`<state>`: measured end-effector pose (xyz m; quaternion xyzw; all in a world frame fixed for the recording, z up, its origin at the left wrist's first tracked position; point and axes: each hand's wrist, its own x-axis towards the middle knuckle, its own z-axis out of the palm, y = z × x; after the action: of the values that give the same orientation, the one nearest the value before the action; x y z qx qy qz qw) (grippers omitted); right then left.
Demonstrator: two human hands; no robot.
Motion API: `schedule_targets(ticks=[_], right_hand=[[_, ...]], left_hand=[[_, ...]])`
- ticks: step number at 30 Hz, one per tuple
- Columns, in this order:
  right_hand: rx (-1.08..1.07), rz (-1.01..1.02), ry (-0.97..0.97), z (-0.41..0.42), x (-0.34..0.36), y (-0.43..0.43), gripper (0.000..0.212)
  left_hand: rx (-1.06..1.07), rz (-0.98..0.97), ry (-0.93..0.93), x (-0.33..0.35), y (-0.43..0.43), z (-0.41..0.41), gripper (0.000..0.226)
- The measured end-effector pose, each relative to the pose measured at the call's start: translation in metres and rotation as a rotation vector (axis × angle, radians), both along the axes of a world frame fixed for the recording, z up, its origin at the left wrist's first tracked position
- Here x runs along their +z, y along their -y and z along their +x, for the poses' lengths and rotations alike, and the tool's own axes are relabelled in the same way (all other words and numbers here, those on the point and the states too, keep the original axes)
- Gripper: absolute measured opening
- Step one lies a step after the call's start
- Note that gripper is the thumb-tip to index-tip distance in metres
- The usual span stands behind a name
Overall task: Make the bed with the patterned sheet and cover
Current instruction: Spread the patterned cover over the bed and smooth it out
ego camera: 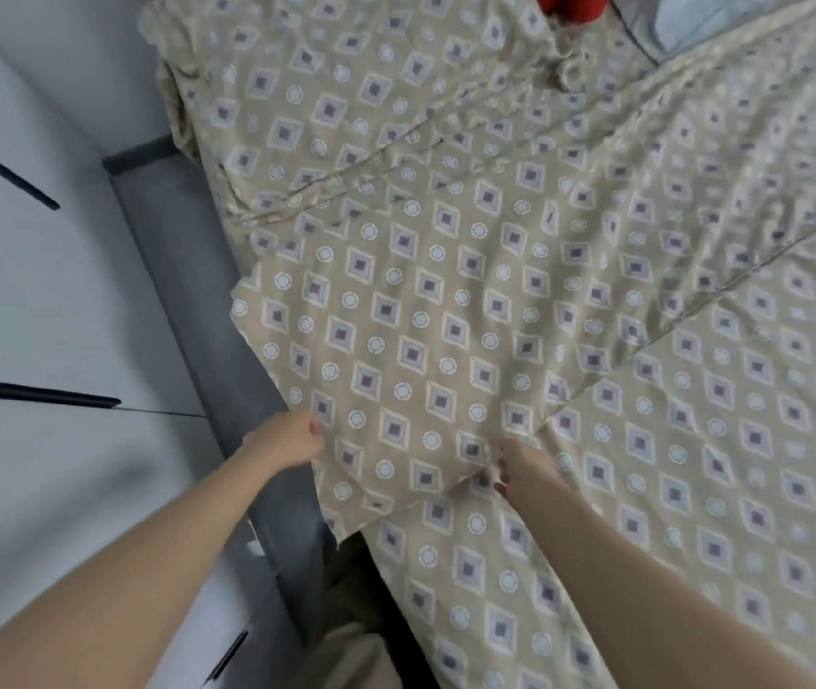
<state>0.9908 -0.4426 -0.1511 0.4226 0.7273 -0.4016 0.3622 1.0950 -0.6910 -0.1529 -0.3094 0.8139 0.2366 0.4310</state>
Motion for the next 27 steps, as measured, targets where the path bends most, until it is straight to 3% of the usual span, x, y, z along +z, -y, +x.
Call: schedule_targets(ticks=[2,4,7,12,15,21,24,27], right_hand=[[0.030,0.115,-0.139,-0.006,0.000,0.007,0.042],[0.207,0.171,-0.303,-0.015,0.007,0.023,0.018],[0.382,0.121,-0.365,-0.039,0.001,0.060,0.015],[0.597,0.046,-0.399,-0.071,-0.006,0.122,0.017],[0.682,0.006,-0.411,-0.089,-0.019,0.154,0.016],[0.728,0.079,-0.336,-0.105,-0.027,0.189,0.016],[0.745,0.131,-0.338,-0.103,-0.025,0.198,0.018],[0.778,0.132,-0.404,-0.096,-0.021,0.204,0.023]], left_hand=[[0.246,0.024,-0.133,0.006,0.021,-0.020,0.020],[0.542,0.072,-0.211,0.010,0.043,-0.045,0.026],[0.964,0.136,-0.302,0.007,0.083,-0.077,0.016],[1.402,0.212,-0.315,-0.008,0.133,-0.102,0.060],[1.505,0.307,-0.167,-0.014,0.153,-0.113,0.075],[1.530,0.506,-0.077,-0.017,0.185,-0.110,0.040],[1.526,0.673,-0.168,-0.005,0.201,-0.111,0.026],[1.585,0.706,-0.349,-0.004,0.219,-0.097,0.024]])
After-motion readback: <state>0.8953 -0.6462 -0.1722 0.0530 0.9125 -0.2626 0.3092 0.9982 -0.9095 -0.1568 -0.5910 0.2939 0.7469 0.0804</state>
